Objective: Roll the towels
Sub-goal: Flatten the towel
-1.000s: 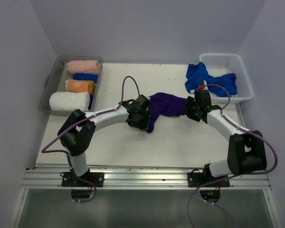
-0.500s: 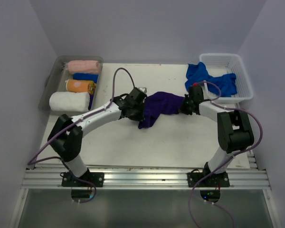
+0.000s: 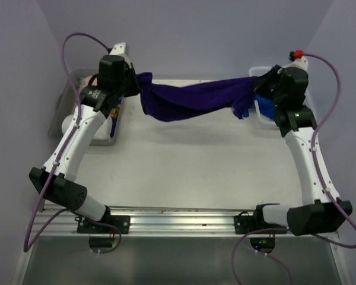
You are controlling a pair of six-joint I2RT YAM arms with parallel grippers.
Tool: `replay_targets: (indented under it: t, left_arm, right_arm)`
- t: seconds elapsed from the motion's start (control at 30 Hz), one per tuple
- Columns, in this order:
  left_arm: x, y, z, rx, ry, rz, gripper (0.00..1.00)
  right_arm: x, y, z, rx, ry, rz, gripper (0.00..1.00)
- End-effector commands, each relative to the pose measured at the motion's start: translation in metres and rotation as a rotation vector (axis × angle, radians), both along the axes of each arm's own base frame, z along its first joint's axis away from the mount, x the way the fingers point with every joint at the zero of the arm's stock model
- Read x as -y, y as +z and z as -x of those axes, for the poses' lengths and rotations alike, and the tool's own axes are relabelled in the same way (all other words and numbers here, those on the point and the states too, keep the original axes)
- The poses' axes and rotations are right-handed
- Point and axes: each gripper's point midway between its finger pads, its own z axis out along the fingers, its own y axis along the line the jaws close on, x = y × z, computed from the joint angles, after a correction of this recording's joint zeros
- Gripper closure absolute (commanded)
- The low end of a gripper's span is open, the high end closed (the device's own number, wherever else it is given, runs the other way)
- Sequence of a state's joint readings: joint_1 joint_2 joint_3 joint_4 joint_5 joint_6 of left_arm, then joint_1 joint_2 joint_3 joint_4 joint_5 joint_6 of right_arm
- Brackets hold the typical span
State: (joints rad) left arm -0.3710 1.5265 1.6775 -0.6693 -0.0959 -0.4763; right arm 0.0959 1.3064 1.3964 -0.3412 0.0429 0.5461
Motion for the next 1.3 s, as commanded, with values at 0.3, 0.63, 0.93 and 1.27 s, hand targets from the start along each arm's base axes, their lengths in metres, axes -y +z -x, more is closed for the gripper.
replay_targets:
  t: [0.3, 0.63, 0.93, 1.27]
  left_arm:
    - [-0.068, 0.011, 0.03, 0.091, 0.085, 0.006, 1.0]
    - [-0.044, -0.027, 0.022, 0.005, 0.004, 0.079, 1.0]
    - [-0.037, -0.141, -0.062, -0.317, 0.063, -0.041, 0.29]
    - [-0.071, -0.185, 0.026, -0.41, 0.16, -0.15, 0.33]
  right_arm:
    - [0.062, -0.034, 0.143, -0.106, -0.232, 0.117, 1.0]
    - [0.045, -0.085, 0.159, -0.252, -0.128, 0.105, 1.0]
    - [0.028, -0.181, 0.065, -0.527, -0.056, 0.131, 0.58]
    - [0.016, -0.22, 0.128, -0.565, 0.012, 0.072, 0.52]
